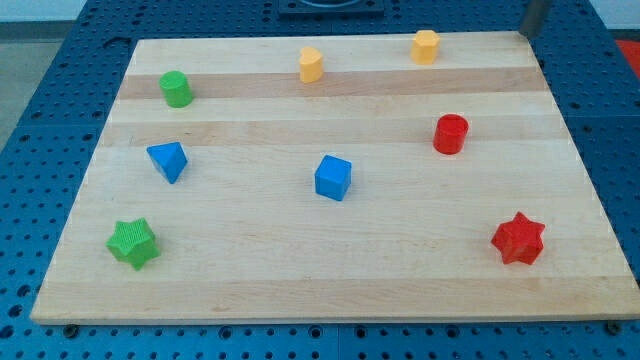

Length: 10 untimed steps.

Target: Move your arm to the center

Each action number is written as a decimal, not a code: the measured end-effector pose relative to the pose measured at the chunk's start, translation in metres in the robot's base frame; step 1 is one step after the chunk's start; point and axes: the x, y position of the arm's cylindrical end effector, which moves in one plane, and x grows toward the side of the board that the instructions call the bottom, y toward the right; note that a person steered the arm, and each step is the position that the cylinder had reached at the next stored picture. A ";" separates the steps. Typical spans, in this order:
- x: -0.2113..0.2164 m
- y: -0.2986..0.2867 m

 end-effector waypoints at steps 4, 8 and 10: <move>0.004 -0.001; 0.035 -0.017; 0.135 -0.150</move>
